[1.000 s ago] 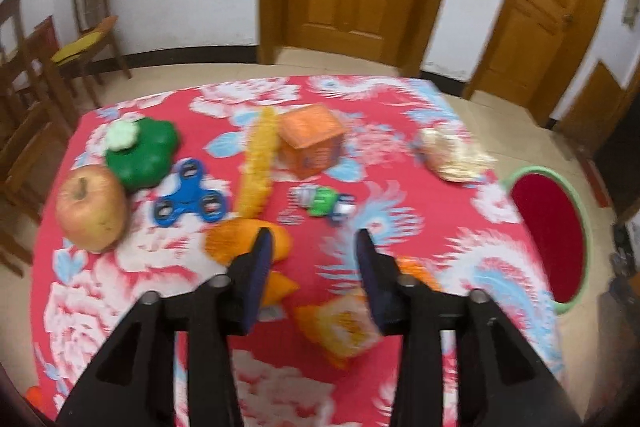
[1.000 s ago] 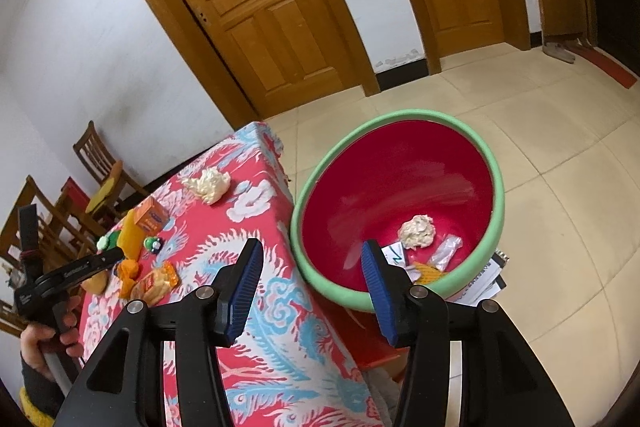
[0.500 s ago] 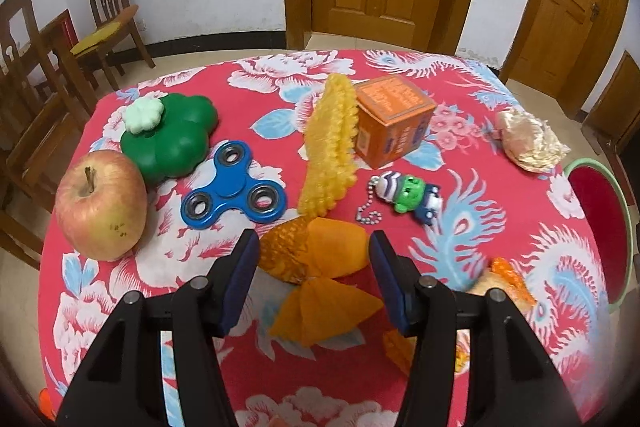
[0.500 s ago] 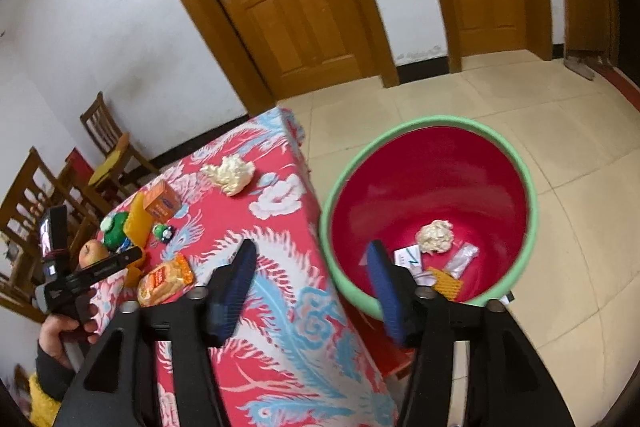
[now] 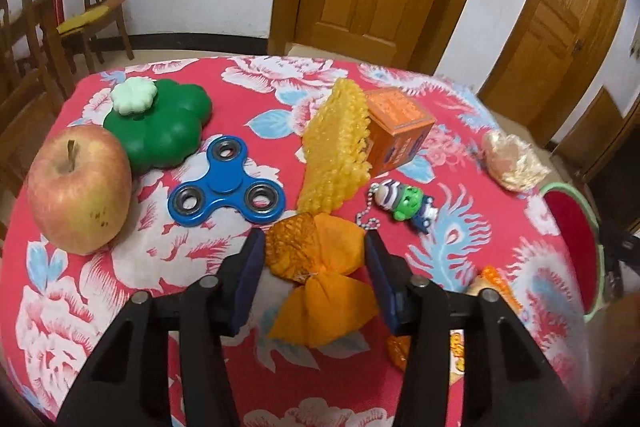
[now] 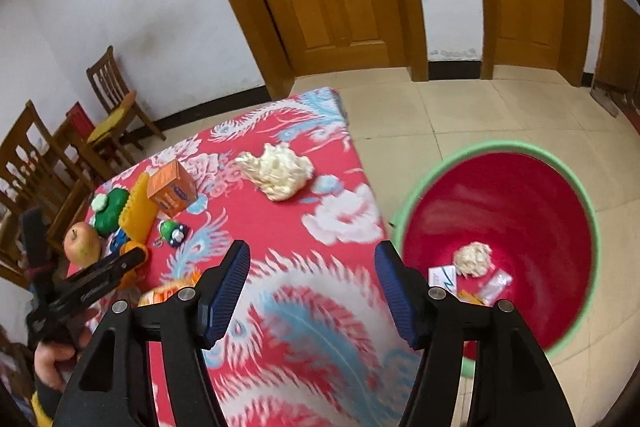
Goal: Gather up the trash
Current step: 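Move the left tool back to the table and grasp the orange mesh bow, then grasp the crumpled cream tissue with the right tool while the left tool holds the orange bow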
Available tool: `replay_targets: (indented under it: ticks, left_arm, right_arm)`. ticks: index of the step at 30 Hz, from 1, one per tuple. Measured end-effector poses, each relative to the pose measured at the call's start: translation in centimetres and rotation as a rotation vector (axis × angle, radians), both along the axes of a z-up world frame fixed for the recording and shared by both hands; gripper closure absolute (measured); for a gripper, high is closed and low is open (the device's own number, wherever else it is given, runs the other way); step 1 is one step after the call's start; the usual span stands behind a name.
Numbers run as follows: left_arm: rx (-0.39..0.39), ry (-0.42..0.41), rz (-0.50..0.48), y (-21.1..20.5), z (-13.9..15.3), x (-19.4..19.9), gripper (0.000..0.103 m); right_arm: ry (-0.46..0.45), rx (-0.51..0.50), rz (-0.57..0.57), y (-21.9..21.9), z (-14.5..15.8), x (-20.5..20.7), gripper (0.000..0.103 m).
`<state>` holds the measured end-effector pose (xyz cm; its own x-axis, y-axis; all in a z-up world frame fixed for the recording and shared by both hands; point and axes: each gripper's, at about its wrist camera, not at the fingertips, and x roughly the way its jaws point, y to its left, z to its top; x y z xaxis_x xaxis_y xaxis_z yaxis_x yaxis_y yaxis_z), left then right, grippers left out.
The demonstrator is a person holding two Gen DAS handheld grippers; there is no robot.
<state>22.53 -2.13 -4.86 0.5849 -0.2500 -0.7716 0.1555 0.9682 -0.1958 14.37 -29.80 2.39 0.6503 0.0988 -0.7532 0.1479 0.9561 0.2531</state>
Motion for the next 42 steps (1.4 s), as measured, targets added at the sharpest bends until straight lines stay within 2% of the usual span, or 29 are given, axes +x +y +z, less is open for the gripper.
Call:
replay_targets:
  ticks: [1, 2, 3, 4, 6, 16, 17, 19, 20, 21, 23, 24, 25, 26, 29, 37, 42]
  left_arm:
    - [-0.012, -0.008, -0.005, 0.1, 0.2, -0.1, 0.059]
    - [-0.020, -0.014, -0.011, 0.2, 0.4, -0.2, 0.066]
    - [-0.027, -0.020, -0.013, 0.3, 0.6, -0.2, 0.091]
    - [-0.038, -0.019, -0.019, 0.5, 0.7, -0.1, 0.097]
    - [-0.069, -0.016, -0.025, 0.9, 1.0, 0.0, 0.097]
    - [-0.101, 0.003, -0.030, 1.1, 1.1, -0.3, 0.097]
    - [-0.100, 0.003, -0.029, 1.1, 1.1, -0.3, 0.094]
    - [-0.097, 0.007, -0.022, 1.2, 1.0, -0.2, 0.082]
    - [-0.097, 0.008, -0.017, 1.2, 1.0, -0.2, 0.069]
    - [-0.099, 0.007, -0.014, 1.3, 1.0, -0.2, 0.065]
    - [-0.090, 0.005, -0.009, 1.2, 0.9, -0.2, 0.065]
    - [-0.084, 0.008, -0.008, 1.2, 0.9, -0.1, 0.064]
    - [-0.080, 0.010, -0.009, 1.2, 0.9, -0.1, 0.064]
    - [-0.075, 0.013, -0.012, 1.1, 0.8, -0.1, 0.064]
    - [-0.053, 0.027, -0.023, 0.6, 0.5, -0.1, 0.063]
    - [-0.034, 0.046, -0.047, -0.9, -0.3, 0.1, 0.063]
    - [-0.052, 0.046, -0.062, -1.4, -0.4, 0.1, 0.063]
  right_arm:
    - [0.007, 0.005, 0.005, 0.3, -0.3, 0.7, 0.037]
    - [0.014, 0.013, 0.013, 0.6, -0.5, 1.5, 0.037]
    - [0.018, 0.015, 0.019, 0.8, -0.7, 2.1, 0.037]
    - [0.020, 0.012, 0.023, 1.1, -0.8, 2.7, 0.037]
    - [0.016, -0.002, 0.025, 1.4, -1.0, 3.8, 0.037]
    - [0.013, -0.026, 0.016, 2.0, -2.2, 7.6, 0.037]
    - [0.014, -0.037, 0.018, 2.1, -2.4, 8.1, 0.037]
    - [0.011, -0.058, 0.017, 2.2, -2.7, 8.6, 0.036]
    - [0.012, -0.071, 0.019, 2.3, -3.0, 9.1, 0.037]
    - [0.016, -0.074, 0.020, 2.3, -3.2, 9.3, 0.037]
    - [0.030, -0.061, 0.024, 2.2, -3.9, 9.9, 0.037]
    - [0.036, -0.050, 0.024, 2.2, -4.2, 9.9, 0.039]
    - [0.040, -0.032, 0.032, 2.1, -4.4, 9.9, 0.047]
    - [0.043, -0.016, 0.045, 2.2, -4.6, 9.9, 0.064]
    - [0.034, -0.050, 0.058, 2.7, -4.1, 9.2, 0.072]
    - [-0.017, -0.024, 0.088, 2.8, -1.8, 5.4, 0.074]
    - [-0.029, 0.008, 0.094, 2.6, -1.1, 3.3, 0.074]
